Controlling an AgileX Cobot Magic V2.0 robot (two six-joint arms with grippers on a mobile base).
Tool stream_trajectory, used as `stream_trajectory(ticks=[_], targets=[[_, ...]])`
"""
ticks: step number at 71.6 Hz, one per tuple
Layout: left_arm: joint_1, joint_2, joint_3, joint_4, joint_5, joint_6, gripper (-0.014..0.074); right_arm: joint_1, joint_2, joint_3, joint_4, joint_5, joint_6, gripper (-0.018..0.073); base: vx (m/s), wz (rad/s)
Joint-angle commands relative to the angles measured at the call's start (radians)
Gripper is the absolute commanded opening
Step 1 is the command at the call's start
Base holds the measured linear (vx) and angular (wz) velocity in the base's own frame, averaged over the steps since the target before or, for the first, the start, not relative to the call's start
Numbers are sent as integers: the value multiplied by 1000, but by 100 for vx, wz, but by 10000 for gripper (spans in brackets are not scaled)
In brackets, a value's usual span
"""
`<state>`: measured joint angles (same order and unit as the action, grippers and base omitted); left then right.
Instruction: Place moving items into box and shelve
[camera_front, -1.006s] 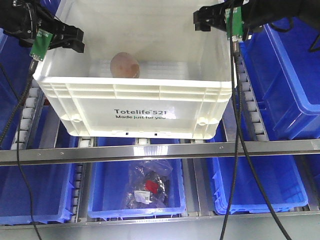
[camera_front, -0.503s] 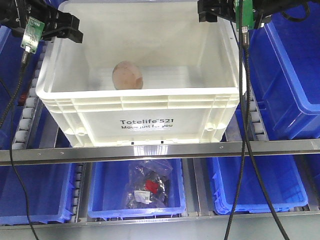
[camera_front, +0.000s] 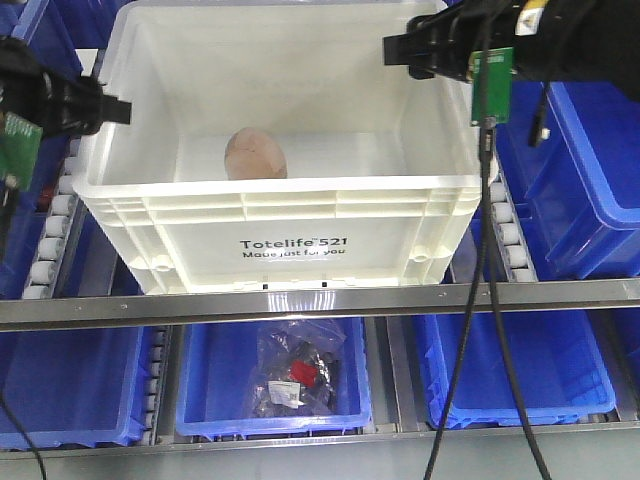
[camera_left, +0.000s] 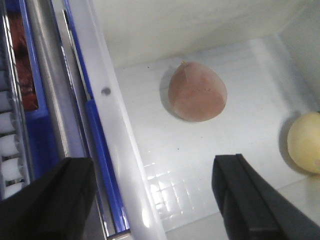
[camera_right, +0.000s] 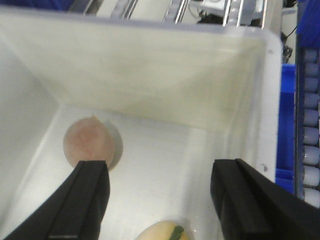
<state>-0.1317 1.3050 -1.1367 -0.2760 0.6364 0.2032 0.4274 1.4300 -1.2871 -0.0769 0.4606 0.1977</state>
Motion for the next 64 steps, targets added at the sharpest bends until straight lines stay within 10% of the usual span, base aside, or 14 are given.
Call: stream_trajectory(ticks=[1,46,64], targets=[[-5,-98,40,-25,-99,34,588,-4,-95,31,-26,-121,24,476,0,0],[-4,-799,497,-24,-127,46,588,-5,-714,628,-194,-281,73,476,0,0],[-4,-1024,658,-26,-89,44,588,-5,-886,777,-509,-123,401,476,0,0]])
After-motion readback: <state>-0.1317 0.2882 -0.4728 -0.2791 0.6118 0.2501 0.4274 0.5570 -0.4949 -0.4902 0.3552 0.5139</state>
